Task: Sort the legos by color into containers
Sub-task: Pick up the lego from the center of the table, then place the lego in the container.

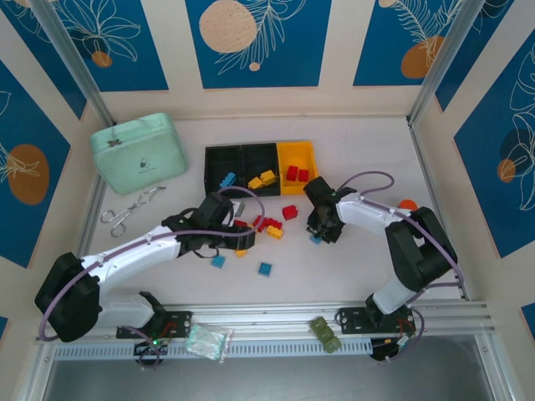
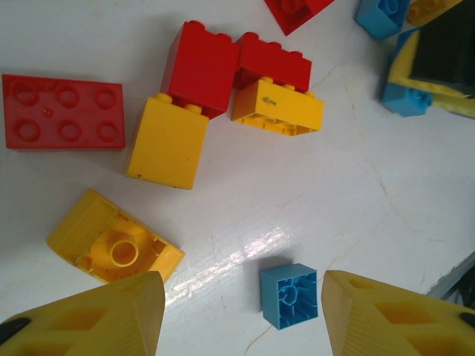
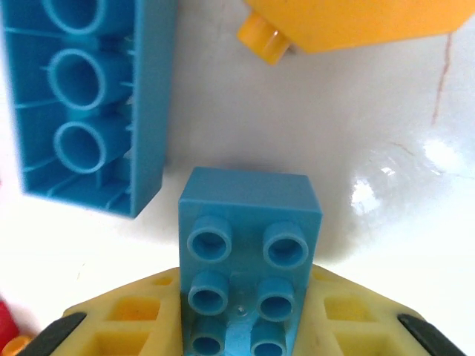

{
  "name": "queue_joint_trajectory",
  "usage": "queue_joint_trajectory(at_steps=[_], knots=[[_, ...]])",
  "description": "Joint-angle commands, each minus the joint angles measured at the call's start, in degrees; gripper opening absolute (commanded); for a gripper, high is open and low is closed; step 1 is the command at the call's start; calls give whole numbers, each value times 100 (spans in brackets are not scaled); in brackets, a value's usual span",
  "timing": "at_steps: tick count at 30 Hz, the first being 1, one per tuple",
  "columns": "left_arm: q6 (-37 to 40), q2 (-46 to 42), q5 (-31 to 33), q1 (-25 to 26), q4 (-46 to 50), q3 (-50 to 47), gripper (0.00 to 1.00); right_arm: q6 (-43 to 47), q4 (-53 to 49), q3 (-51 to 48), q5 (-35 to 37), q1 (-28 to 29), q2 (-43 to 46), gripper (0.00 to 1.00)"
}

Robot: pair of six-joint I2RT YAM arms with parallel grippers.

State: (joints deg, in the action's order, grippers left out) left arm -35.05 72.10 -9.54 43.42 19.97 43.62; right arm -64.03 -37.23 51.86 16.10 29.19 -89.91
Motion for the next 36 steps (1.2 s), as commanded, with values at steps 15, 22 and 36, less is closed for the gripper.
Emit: queue_joint_trajectory(at_steps=[15, 22, 36], knots=[[-1111, -1666, 667, -687, 890, -876, 59, 1265, -322, 1664, -133, 622, 6, 21], [-1398, -2630, 769, -1145, 1778, -1237, 58, 1878, -386, 3381, -494, 1073, -1272, 22], [-1592, -3320, 647, -1368, 2195, -1523, 58, 2193, -903, 6822, -1537, 1317, -3863, 23]])
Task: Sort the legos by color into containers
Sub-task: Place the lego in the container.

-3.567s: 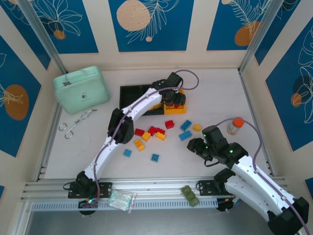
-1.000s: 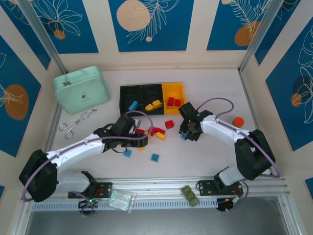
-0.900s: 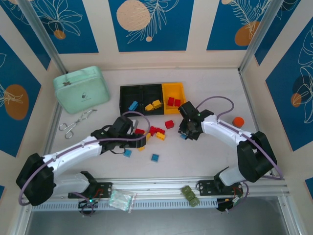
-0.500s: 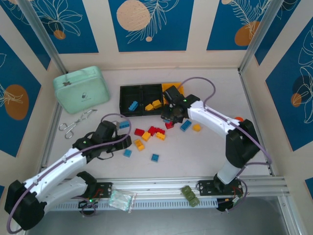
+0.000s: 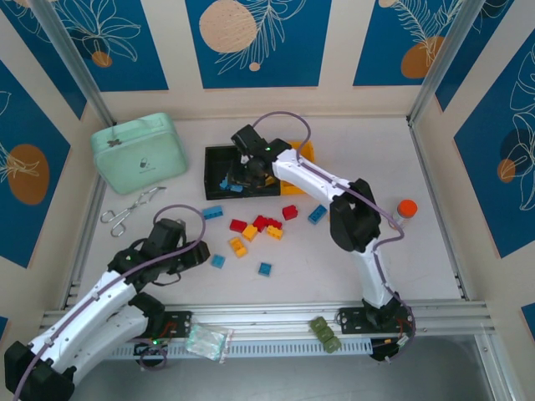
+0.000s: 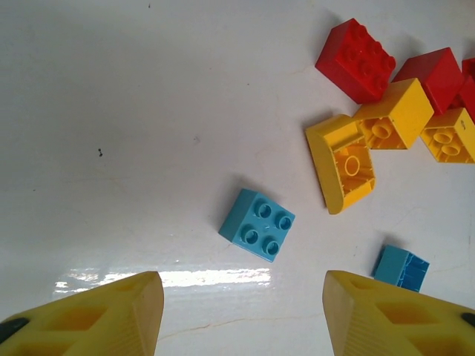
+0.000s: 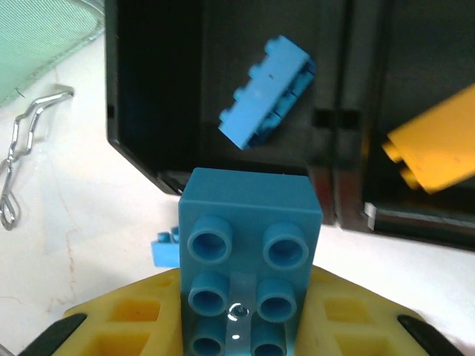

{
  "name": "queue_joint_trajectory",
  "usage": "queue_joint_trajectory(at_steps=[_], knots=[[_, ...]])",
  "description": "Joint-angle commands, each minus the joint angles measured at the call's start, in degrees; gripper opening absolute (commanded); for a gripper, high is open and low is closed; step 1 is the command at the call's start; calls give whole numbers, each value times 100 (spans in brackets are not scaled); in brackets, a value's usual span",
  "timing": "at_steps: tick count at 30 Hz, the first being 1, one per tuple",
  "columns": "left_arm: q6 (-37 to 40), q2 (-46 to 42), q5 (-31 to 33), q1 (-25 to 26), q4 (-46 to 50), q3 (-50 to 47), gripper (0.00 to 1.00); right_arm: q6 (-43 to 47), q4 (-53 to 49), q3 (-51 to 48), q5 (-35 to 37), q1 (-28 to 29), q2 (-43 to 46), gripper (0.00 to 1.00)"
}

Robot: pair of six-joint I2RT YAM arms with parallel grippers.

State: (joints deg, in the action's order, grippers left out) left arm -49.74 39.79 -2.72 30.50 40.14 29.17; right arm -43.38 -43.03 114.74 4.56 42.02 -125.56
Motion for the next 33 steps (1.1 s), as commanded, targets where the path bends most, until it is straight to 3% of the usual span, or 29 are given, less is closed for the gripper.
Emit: queue_joint_trajectory(at_steps=[1, 14, 21, 26, 33], knots=[[-135, -105, -48, -86, 176, -93, 58, 137, -393, 808, -450, 30, -509, 23], [-247, -366, -159, -97, 157, -288, 58, -60, -1001, 3447, -1045, -106, -2450, 26], [-250, -379, -188, -97, 156, -302, 58, -220, -814, 3575, -1099, -166, -2636, 30], [-249, -362, -194, -103, 121, -300, 58, -233, -847, 3675, -1073, -155, -2652, 42], [-247, -257, -211, -111, 12, -263, 58, -135, -978, 3715, -1005, -151, -2491, 44]])
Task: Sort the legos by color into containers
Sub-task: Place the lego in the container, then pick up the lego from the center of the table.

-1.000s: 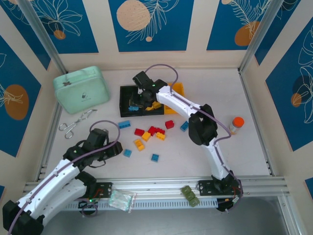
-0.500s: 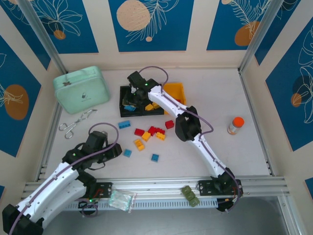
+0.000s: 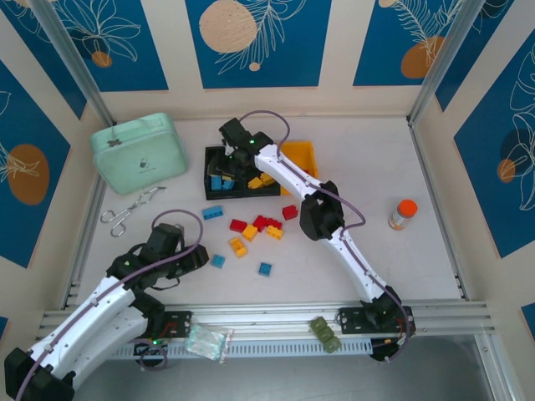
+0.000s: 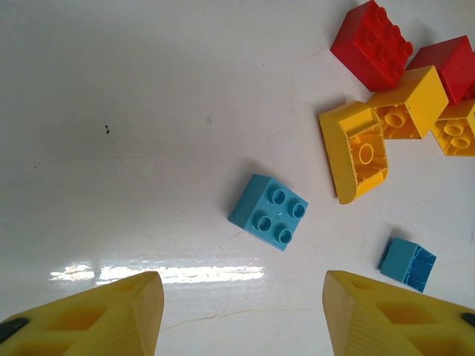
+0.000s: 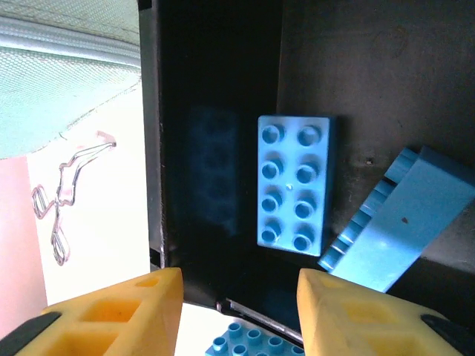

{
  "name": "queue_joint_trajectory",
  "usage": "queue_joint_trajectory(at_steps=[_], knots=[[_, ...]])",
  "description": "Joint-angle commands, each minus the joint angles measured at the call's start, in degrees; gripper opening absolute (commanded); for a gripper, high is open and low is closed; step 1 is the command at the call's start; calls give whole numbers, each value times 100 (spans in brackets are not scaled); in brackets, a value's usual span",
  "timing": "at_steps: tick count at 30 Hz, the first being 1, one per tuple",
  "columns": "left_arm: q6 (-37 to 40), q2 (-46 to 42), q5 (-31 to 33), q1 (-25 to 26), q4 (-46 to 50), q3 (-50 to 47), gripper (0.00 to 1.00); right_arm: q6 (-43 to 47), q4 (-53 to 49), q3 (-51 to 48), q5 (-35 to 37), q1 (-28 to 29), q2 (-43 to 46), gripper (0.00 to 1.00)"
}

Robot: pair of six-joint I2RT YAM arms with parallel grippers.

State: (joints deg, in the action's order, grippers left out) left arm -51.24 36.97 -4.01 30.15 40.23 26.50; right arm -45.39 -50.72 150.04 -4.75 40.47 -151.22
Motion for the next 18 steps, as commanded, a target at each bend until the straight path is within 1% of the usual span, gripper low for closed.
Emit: queue_joint_trajectory(at_steps=[1, 4, 7, 9, 12, 13, 18], knots=[[-95, 44, -82, -71, -15, 12, 58, 82, -234, 184, -57, 10, 129, 45], [-56, 103, -79, -75, -41, 61, 58, 228, -272, 41, 28, 46, 397, 44], [12, 182, -87, -71, -79, 123, 58, 430, -242, -399, 253, 116, 860, 44], [126, 242, -190, -71, -201, 153, 59, 513, -148, -860, 379, 150, 1254, 44], [409, 396, -721, -71, -669, 177, 62, 558, 82, -1720, 547, 185, 1945, 45], [481, 468, -855, -62, -783, 209, 62, 562, 158, -2069, 622, 189, 2191, 47], [685, 702, -1313, -53, -1231, 337, 63, 500, 450, -3626, 962, 157, 3321, 51]])
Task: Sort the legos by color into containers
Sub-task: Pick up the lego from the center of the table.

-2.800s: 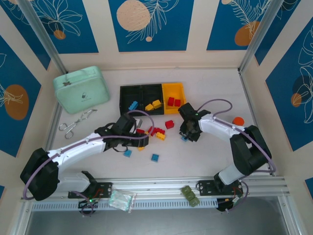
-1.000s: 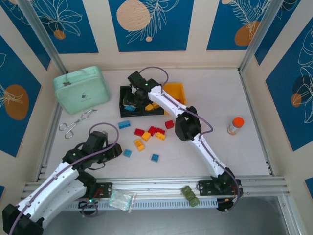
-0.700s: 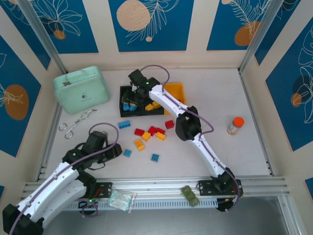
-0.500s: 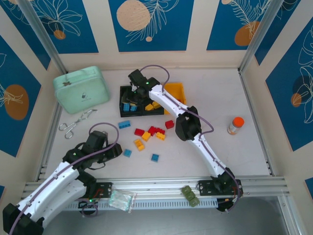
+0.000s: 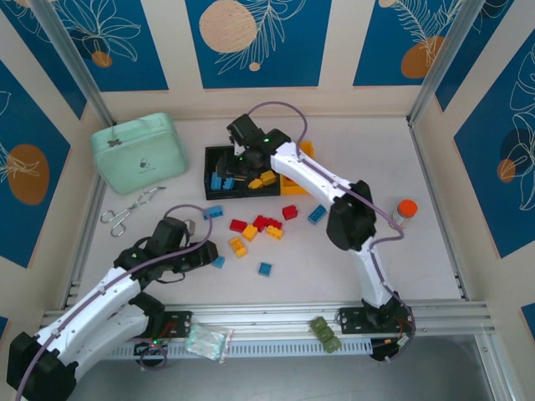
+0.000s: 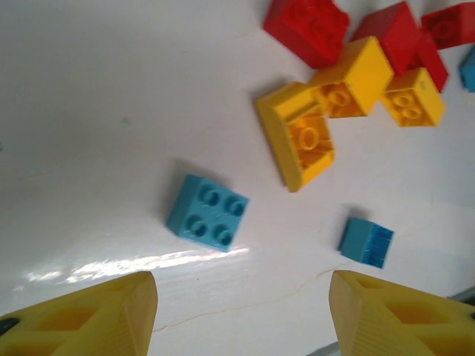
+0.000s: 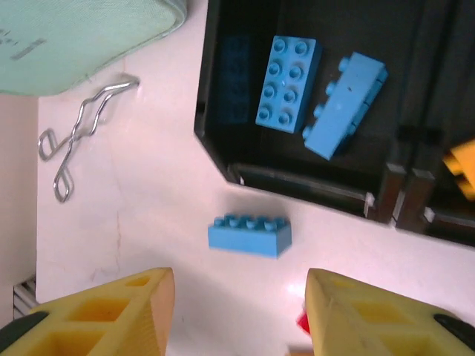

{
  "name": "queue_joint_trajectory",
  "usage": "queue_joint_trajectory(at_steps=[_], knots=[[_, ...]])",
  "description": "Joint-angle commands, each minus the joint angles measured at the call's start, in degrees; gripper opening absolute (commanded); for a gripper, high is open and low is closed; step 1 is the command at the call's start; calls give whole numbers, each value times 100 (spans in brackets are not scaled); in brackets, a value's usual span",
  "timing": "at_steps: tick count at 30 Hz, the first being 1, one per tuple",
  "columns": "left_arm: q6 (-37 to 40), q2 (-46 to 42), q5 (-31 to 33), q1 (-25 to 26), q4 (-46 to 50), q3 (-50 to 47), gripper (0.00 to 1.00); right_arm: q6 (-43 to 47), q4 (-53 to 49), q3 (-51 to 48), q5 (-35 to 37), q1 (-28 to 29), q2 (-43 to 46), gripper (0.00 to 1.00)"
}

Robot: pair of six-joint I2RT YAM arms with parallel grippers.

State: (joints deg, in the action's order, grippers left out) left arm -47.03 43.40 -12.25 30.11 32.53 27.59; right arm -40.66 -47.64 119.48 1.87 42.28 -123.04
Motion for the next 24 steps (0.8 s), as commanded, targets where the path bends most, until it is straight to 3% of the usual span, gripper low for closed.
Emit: queue_joint_trajectory(at_steps=[1, 12, 24], knots=[[281, 121, -586, -45, -565, 237, 63, -13, 200, -892, 352, -57, 739, 51], [480, 956, -1023, 220, -1331, 459, 63, -653, 545, -4198, 1003, -672, 2898, 60], [888, 2105, -602, 929, -1429, 1248, 63, -1162, 559, -5628, 1492, -1364, 3573, 64]])
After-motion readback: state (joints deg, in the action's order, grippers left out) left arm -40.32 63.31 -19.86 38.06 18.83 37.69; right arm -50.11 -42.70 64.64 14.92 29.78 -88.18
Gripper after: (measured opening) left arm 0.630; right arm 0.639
